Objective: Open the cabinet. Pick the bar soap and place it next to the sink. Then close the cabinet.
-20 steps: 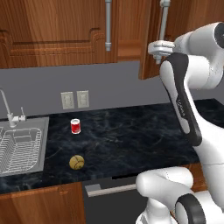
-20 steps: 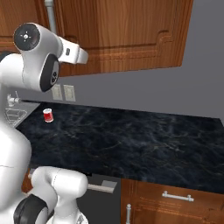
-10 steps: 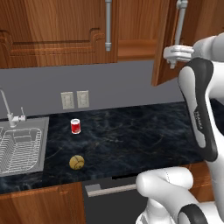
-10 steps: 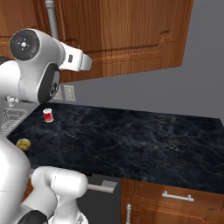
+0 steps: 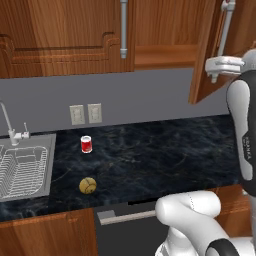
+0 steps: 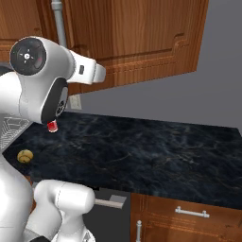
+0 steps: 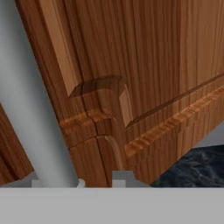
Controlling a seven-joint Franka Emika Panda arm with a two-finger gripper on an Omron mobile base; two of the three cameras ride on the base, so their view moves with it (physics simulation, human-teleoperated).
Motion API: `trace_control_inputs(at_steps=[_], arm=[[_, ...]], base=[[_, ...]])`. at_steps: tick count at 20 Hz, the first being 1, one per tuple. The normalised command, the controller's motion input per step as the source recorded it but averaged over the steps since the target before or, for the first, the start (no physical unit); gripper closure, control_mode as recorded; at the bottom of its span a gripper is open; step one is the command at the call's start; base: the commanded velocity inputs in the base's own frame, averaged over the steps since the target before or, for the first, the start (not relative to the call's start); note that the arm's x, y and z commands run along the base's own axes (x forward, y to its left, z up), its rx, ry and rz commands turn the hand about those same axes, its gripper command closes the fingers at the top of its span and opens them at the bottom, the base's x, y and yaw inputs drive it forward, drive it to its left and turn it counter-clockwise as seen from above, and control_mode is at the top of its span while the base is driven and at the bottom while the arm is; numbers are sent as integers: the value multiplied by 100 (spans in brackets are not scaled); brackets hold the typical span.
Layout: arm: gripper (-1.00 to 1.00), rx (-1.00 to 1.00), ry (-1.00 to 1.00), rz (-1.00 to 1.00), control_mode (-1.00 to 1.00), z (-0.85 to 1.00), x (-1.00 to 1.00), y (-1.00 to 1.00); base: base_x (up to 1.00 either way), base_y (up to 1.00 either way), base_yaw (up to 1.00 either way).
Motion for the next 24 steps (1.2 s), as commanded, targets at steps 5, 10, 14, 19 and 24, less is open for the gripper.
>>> trace_control_inputs(at_steps=[5, 10, 14, 19, 24], arm=[[100, 0, 0, 0, -100, -1, -32, -74], [100, 0, 0, 0, -100, -2, -32, -76], [100, 0, 1, 0, -100, -4, -17, -64], [-100, 0, 0, -2, -100, 0, 0, -2], [-100, 0, -2, 4, -100, 0, -4, 13]], base=[[0, 0, 0], [0, 0, 0], [0, 0, 0], [0, 0, 0], [0, 0, 0]])
